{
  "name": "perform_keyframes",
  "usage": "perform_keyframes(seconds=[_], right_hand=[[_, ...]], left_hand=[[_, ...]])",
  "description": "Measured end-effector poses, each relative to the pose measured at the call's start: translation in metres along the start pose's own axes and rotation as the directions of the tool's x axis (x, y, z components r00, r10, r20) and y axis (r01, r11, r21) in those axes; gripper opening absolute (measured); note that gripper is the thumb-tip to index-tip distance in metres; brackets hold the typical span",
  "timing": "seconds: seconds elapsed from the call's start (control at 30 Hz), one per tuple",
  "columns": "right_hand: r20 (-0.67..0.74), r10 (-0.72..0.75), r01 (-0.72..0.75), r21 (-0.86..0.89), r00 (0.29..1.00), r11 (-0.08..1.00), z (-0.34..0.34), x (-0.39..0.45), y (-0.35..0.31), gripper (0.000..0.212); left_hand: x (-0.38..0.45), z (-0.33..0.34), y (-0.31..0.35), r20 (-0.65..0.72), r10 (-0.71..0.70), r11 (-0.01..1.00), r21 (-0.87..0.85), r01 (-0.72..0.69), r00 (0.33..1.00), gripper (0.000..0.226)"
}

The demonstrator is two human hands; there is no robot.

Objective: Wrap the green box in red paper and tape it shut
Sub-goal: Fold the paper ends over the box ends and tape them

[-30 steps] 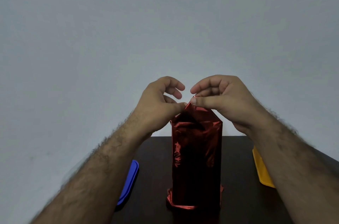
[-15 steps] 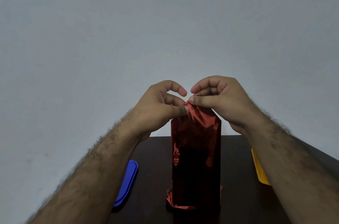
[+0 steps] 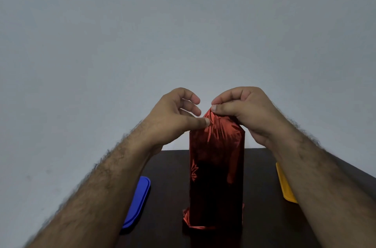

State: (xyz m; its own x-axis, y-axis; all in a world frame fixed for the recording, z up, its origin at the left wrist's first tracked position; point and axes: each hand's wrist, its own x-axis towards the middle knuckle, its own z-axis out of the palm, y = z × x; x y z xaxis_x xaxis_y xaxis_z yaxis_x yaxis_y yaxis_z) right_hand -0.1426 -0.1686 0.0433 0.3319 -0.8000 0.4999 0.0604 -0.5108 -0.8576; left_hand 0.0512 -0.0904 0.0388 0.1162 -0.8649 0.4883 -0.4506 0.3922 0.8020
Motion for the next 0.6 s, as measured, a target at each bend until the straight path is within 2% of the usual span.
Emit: perform_keyframes(seconds=[0.1,0.27,0.4,0.5,0.6], right_hand=[[-0.025,-0.004,0.004,0.017,1.0,1.0,0.001,0.002,0.003,0.01],[0.017,-0.04,0.04,-0.001,0.999,0.999,-0.002,0.004,0.006,0.011],[0.029,-0.008,0.008,-0.011,1.0,1.0,-0.004,0.008,0.015,0.008],[0.03,0.015,-0.015,-0.024,0.999,1.0,-0.002,0.011,0.025,0.007],[0.048,0.044,-0.043,-0.016,0.998,0.999,-0.001,0.014,0.034,0.008]], left_hand=[[-0.001,-0.001,0.0,0.077,-0.015,1.0,-0.007,0.016,0.997,0.04],[0.0,0.001,-0.004,0.097,-0.031,0.998,-0.051,0.036,0.995,0.034],[0.002,0.002,-0.006,0.11,-0.046,0.995,-0.082,0.055,0.993,0.035],[0.002,0.004,-0.006,0.067,-0.056,0.997,-0.055,0.06,0.996,0.035],[0.002,0.007,-0.009,-0.044,-0.021,0.993,0.118,0.026,0.999,0.036]])
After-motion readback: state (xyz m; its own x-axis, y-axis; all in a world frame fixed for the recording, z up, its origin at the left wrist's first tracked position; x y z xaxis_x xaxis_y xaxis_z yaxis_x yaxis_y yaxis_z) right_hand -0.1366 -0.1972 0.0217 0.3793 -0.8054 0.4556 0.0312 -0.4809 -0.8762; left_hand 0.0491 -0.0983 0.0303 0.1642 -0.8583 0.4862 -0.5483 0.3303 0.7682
